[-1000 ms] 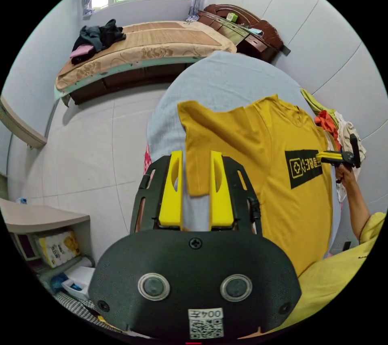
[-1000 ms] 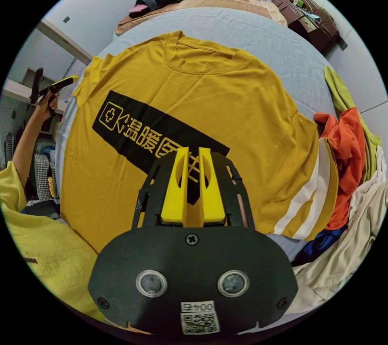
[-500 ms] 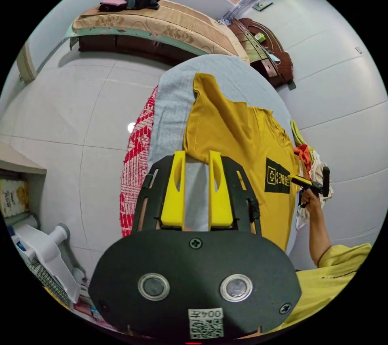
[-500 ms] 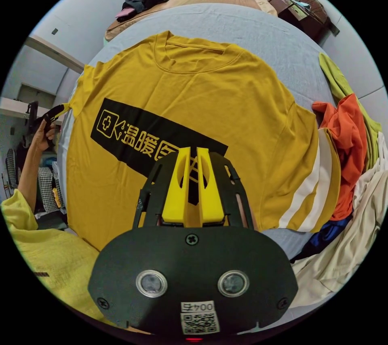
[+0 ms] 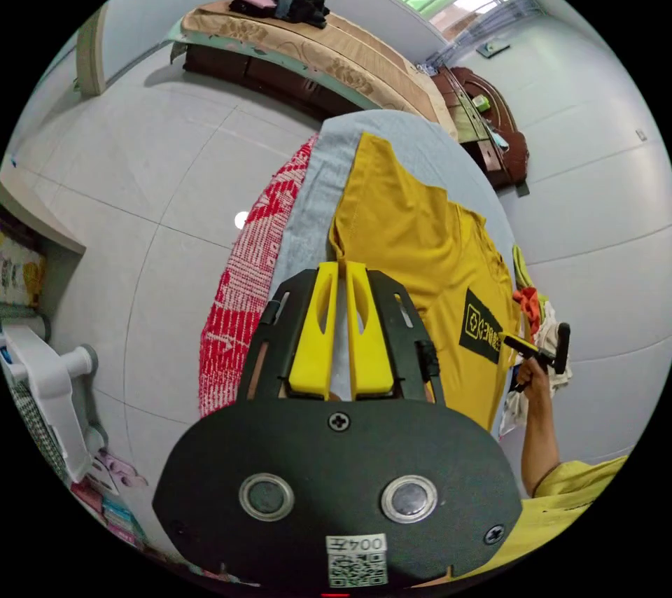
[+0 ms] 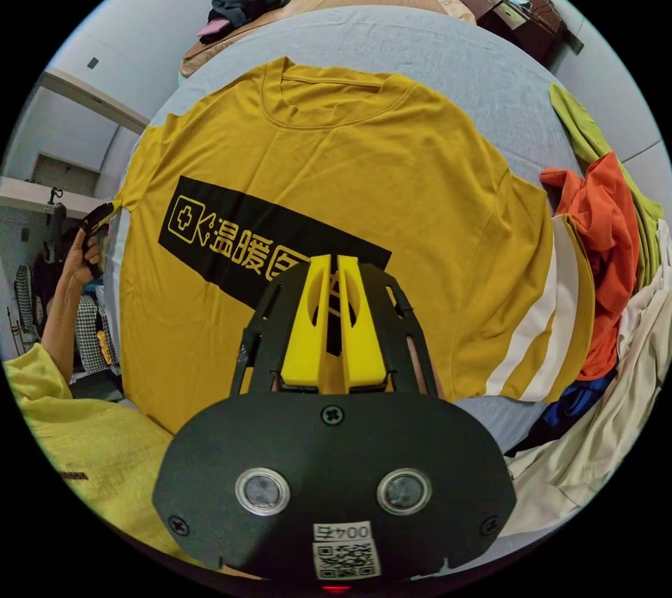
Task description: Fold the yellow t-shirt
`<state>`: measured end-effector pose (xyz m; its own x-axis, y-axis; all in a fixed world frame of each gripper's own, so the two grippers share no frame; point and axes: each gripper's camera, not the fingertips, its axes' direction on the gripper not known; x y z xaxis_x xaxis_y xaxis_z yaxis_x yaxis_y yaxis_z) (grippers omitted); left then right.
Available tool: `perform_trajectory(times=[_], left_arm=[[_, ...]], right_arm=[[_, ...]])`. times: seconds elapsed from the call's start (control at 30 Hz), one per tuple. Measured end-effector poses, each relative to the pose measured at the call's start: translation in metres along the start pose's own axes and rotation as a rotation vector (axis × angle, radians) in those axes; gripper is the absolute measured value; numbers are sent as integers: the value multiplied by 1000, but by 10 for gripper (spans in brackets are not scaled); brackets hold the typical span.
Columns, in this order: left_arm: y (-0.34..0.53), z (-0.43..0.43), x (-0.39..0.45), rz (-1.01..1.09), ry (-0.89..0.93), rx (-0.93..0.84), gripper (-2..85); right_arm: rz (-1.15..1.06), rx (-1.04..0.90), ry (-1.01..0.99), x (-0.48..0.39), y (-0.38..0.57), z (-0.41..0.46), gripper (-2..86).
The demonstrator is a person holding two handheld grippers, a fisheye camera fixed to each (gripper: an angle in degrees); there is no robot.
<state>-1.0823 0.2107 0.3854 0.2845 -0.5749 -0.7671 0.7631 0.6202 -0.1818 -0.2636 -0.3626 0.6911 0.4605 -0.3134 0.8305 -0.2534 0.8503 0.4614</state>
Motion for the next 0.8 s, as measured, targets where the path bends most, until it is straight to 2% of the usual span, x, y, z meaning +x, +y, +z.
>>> perform_trajectory(times=[0.1,0.2,0.23,0.33,0.47,0.57,0.73,0.8], left_arm=[[3,-24,3,-13,-131,106,21],[-6,-36,28,101,-172,185,17],[-14,-32,45,194,-144,179,14],[-35,-2,95,440,-97,86,8],[-49,53,148,673,-224,-16,6],[-55,70,154,677,-307,-24,11],[-69,60,127,530,-338,42,44],[-71,54,115,509,-291,44,62]], right_arm=[[-10,-10,-12,1,5,7,30],[-54,11,-40,-5,8,2,16],[-78,118,-77,-11,8,-12,10],[-189,257,-90,-43,-16,-31,18],[-353,256,-55,-99,-71,-16,73],[-460,224,31,-136,-116,7,94],[-570,140,64,-168,-175,39,100],[-614,78,68,-175,-185,53,101]])
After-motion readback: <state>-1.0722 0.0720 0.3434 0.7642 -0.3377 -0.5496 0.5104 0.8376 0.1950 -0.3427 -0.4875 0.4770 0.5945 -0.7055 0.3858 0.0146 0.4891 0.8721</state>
